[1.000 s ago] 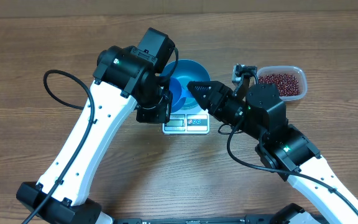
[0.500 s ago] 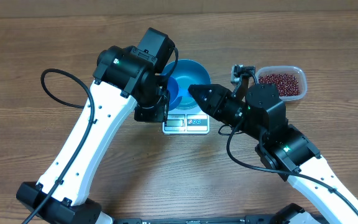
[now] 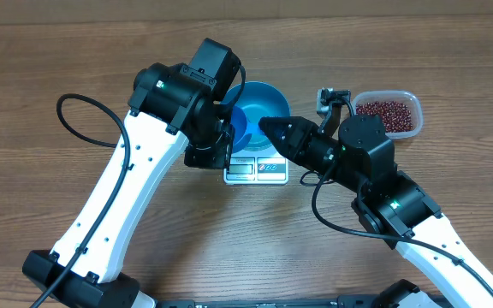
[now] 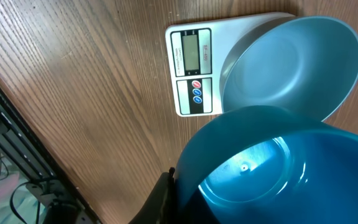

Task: Scoop item into bowl and weigh 150g on scale
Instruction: 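Reach the right gripper to the scoop handle above the bowl, then grasp the scoop handle with the right gripper, release left gripper, then carry the blue scoop with the right gripper to the bean tub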

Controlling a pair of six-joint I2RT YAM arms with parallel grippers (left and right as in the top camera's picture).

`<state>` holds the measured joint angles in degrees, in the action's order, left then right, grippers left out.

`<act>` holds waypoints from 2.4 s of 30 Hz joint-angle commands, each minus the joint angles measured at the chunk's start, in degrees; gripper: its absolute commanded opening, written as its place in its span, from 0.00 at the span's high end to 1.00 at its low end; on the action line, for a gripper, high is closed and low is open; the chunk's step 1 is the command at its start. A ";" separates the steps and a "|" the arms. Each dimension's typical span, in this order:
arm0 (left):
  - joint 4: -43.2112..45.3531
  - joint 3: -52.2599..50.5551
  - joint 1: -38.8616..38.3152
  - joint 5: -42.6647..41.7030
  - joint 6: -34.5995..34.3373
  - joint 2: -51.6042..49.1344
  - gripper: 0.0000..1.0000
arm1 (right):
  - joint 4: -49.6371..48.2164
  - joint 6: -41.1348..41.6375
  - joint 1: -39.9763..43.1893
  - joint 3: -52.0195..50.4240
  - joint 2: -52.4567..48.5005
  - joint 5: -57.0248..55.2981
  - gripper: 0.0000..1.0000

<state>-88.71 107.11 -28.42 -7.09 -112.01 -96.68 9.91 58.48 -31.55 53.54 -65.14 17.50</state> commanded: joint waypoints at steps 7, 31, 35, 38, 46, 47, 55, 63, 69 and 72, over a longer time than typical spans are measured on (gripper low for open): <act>-0.20 0.02 -0.11 -0.52 1.33 -0.02 0.96 | -0.15 -0.52 -0.26 1.07 0.35 0.59 0.85; -0.15 0.02 -0.15 -1.53 2.34 -0.04 0.96 | 0.07 -0.50 -0.26 1.07 0.35 1.07 0.96; 0.02 0.02 -0.15 -1.51 2.34 -0.07 0.83 | 0.52 -0.50 -0.26 1.07 0.35 1.05 0.96; 0.28 0.02 -0.15 -1.51 2.34 -0.07 0.13 | 1.11 -0.50 -0.26 1.07 0.35 1.01 0.96; 1.20 0.04 -0.09 -1.55 2.60 0.00 0.00 | 1.40 -1.46 -0.20 1.07 0.35 0.48 0.96; 1.20 0.09 -0.09 -1.55 3.17 0.04 0.01 | 1.46 -2.01 -0.20 1.07 0.35 0.24 0.96; 1.09 0.48 1.84 -1.38 10.10 1.07 0.01 | 4.63 -2.01 1.51 1.07 0.35 -2.34 0.96; 2.49 0.63 7.74 -1.53 25.29 4.28 0.00 | 7.10 -4.92 7.74 1.07 0.37 0.02 0.96; 5.84 0.63 9.77 -1.29 49.22 4.70 0.00 | 7.56 -11.30 12.11 1.07 0.42 4.76 0.96; 6.95 0.63 9.77 -1.25 61.07 4.68 0.00 | 10.16 -12.59 14.43 1.07 0.50 5.77 0.96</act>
<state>-82.46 107.13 -18.87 -8.56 -70.78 -92.99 18.37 49.91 -19.49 53.54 -65.17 20.75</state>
